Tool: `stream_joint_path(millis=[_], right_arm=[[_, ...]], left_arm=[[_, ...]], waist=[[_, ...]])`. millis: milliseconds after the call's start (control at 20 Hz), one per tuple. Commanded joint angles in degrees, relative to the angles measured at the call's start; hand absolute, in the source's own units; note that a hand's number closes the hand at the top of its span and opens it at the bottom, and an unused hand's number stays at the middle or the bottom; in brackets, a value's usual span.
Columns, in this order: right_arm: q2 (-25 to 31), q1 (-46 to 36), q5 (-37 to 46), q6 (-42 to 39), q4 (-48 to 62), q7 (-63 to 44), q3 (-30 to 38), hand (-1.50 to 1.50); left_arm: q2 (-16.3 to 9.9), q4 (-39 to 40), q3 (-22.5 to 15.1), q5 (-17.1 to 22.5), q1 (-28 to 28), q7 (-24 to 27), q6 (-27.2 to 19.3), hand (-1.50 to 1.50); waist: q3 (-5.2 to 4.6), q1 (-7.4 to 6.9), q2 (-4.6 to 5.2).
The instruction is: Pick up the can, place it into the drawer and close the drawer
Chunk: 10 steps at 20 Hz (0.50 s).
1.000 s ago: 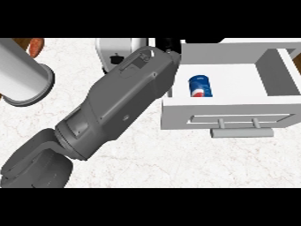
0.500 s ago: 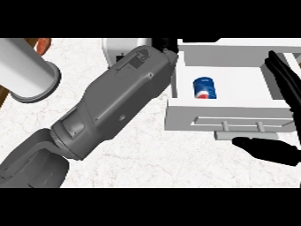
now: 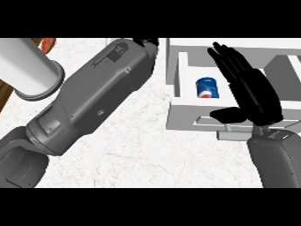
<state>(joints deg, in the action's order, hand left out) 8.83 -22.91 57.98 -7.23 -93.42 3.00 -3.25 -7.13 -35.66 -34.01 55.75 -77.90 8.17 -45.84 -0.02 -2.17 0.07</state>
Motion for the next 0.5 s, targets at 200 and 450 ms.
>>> stream_joint_path(millis=[200, 450], right_arm=[[-0.50, -11.38, 7.00, 11.12, 24.95, 2.39, 2.09, -1.50], [-1.43, -15.67, 10.73, 20.23, 39.14, 3.74, 3.10, -1.50]], left_arm=[[-4.63, -8.00, -0.77, -2.81, 4.56, -4.20, -2.64, -1.50], [-8.04, -11.23, -0.34, -4.55, 5.78, -6.36, -3.25, -1.50]], waist=[[0.05, -0.34, 0.02], [0.07, -0.14, 0.17]])
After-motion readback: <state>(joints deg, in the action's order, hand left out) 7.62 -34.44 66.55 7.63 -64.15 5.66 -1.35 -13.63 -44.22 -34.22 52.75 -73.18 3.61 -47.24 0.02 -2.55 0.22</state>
